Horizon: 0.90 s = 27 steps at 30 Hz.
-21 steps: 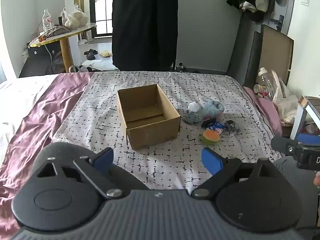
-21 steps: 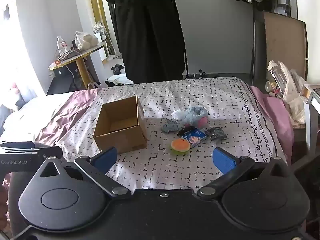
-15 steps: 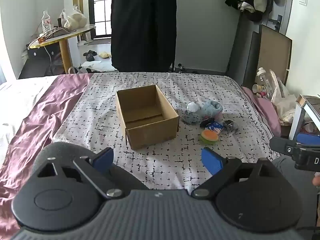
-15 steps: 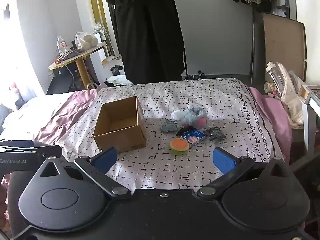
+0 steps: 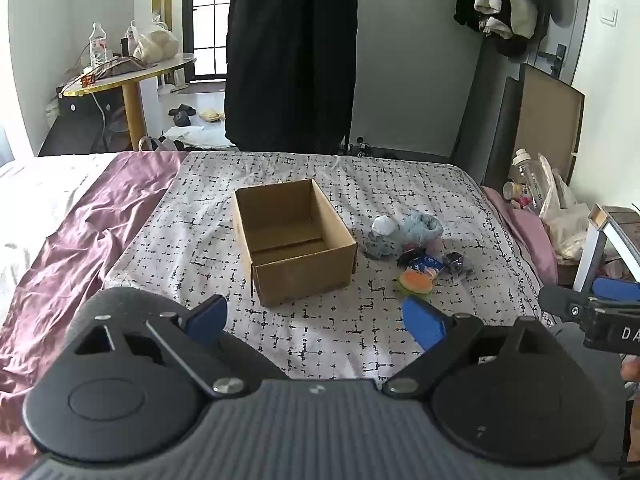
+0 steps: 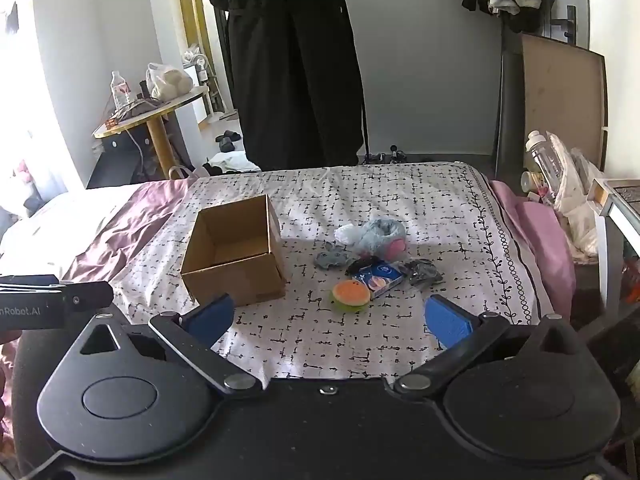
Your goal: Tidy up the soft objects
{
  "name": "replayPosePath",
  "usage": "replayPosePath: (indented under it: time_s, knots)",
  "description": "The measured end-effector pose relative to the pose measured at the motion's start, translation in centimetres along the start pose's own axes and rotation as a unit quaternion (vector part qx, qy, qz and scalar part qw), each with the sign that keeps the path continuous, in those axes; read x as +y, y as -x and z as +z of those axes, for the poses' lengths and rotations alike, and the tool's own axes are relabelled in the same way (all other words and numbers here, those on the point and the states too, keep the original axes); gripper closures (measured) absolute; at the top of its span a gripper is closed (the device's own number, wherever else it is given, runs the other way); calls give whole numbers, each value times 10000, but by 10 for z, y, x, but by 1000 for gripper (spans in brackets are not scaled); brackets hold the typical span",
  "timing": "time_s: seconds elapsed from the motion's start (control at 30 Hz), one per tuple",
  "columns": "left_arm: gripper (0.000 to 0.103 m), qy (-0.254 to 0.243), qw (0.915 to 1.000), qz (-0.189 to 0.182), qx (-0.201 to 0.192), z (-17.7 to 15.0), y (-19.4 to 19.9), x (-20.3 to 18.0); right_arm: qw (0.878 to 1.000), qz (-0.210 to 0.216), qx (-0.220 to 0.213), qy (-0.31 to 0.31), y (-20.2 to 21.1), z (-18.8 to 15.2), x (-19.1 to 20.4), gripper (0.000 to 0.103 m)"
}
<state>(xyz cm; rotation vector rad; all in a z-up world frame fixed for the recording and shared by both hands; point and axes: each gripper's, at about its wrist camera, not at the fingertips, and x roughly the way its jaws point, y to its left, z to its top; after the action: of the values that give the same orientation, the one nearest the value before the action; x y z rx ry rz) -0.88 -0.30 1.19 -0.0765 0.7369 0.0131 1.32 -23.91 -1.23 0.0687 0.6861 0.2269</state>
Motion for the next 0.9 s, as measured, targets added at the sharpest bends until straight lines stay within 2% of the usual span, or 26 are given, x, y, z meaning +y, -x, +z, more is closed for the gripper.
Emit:
replayPosePath:
  time_s: [0.9]
  knots:
    - [9, 18, 10000, -66, -21, 0, 2, -5, 9999, -15, -64, 78, 6, -1, 2, 0]
